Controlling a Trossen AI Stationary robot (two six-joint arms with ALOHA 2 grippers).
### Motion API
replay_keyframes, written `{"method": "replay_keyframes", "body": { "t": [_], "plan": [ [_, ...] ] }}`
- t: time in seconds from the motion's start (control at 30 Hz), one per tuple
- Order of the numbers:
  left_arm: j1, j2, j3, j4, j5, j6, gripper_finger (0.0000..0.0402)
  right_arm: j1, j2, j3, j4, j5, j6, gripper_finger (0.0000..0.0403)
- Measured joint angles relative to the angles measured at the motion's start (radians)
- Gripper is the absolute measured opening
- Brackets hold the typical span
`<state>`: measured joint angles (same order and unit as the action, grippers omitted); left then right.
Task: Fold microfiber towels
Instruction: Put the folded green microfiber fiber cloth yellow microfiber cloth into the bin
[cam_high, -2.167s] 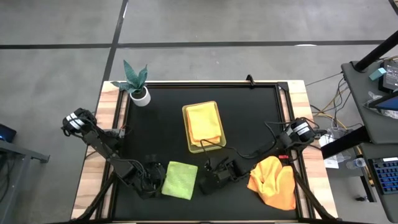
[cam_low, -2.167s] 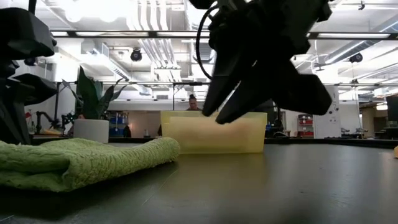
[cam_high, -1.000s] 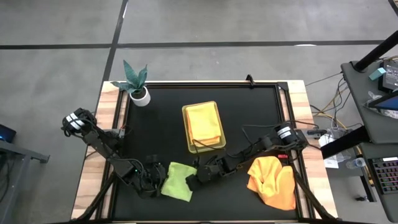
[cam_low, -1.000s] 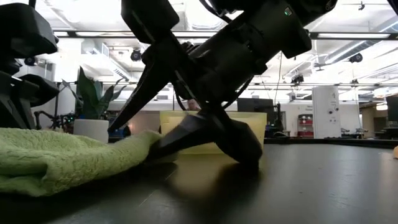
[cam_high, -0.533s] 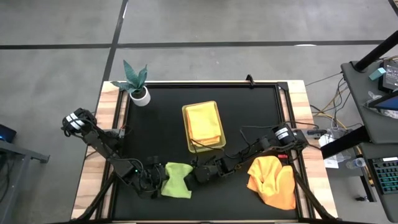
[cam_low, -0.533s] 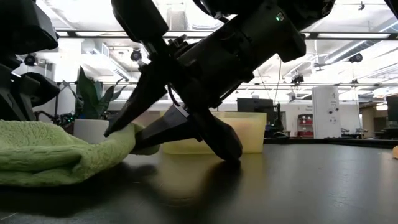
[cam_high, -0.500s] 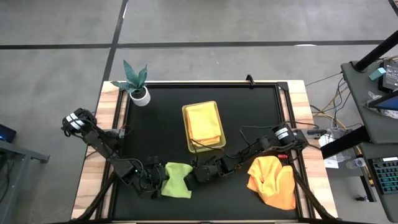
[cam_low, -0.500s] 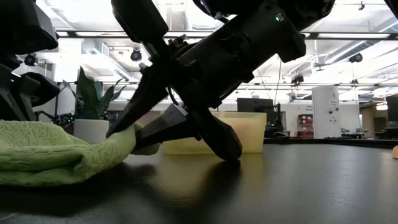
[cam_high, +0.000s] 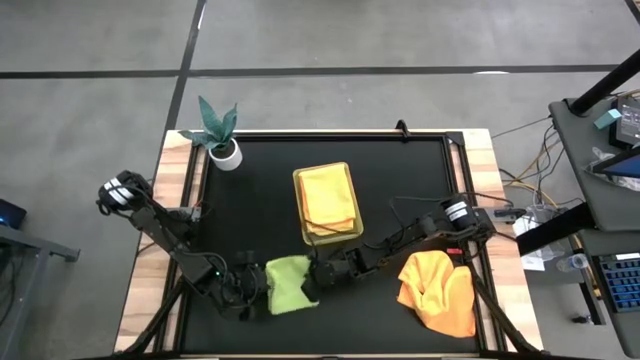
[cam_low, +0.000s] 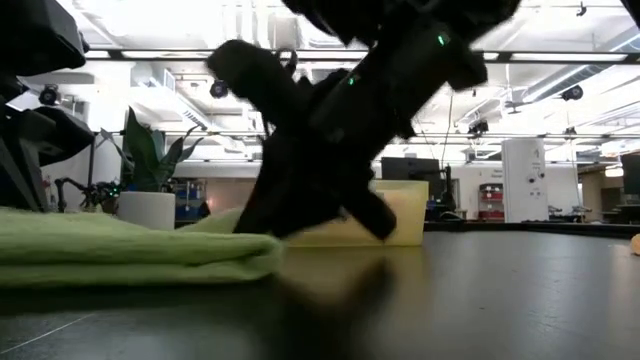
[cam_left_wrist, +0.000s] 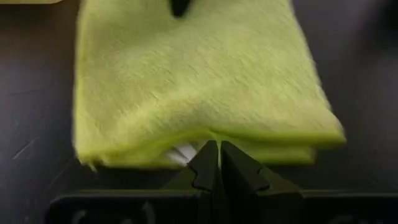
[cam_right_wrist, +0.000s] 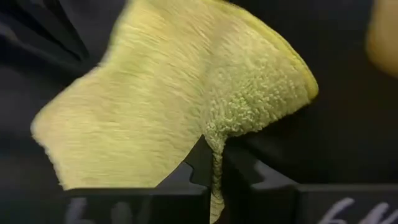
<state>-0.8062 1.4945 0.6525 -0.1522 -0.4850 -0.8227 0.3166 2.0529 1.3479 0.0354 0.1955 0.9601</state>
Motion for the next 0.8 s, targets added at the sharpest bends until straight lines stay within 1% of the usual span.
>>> {"method": "replay_keyframes", "body": {
  "t": [0.23,0.43,0.57,0.8],
  "plan": [
    [0.002,-0.026,0.0,-0.049,-0.005,-0.002,0.0005,-0.016,-0.117,0.004,-0.147,-0.035,-0.205,0.0009],
    [0.002,-0.044,0.001,-0.049,-0.033,-0.003,0.0005,-0.031,-0.201,0.005,-0.254,-0.023,-0.317,0.0009],
    [0.002,-0.063,0.001,-0.049,-0.074,-0.002,0.0005,-0.047,-0.234,0.004,-0.316,-0.01,-0.41,0.0009],
    [0.005,-0.078,0.001,-0.049,-0.147,0.001,0.0005,-0.116,-0.301,0.006,-0.406,-0.009,-0.503,0.0009]
  ]
}}
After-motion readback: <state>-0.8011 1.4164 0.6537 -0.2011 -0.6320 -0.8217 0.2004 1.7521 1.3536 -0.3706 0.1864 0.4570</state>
